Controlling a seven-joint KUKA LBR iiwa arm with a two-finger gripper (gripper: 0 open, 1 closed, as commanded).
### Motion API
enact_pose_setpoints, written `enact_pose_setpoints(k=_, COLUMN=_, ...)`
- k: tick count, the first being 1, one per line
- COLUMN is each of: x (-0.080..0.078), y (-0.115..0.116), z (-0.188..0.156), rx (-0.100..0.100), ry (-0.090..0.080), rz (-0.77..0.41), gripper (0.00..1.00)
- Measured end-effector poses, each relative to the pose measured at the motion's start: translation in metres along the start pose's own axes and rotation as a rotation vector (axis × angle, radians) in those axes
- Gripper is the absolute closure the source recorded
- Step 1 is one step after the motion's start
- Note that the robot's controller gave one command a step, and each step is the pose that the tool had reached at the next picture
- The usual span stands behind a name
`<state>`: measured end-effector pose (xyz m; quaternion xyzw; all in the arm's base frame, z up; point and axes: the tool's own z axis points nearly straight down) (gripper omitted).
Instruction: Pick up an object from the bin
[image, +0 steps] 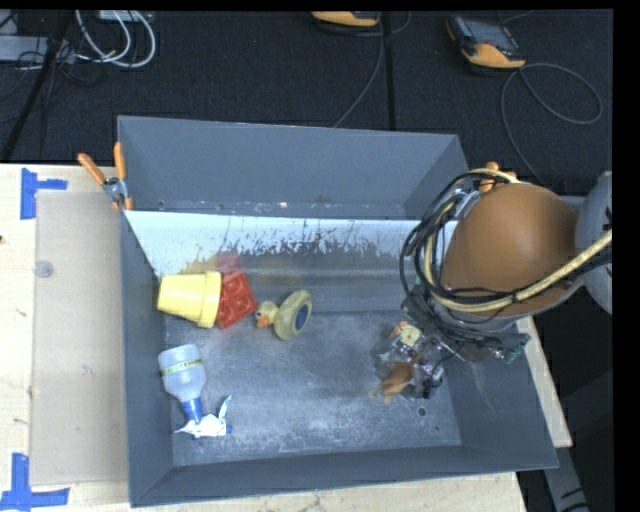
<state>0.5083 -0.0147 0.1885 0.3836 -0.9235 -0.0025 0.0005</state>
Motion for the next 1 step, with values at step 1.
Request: enact_pose_setpoints(k=1, x=0.0085, y=0.0017, z=-0.1046, rx=-0.001, ry=-0.001, rz=0.008, gripper=1.0)
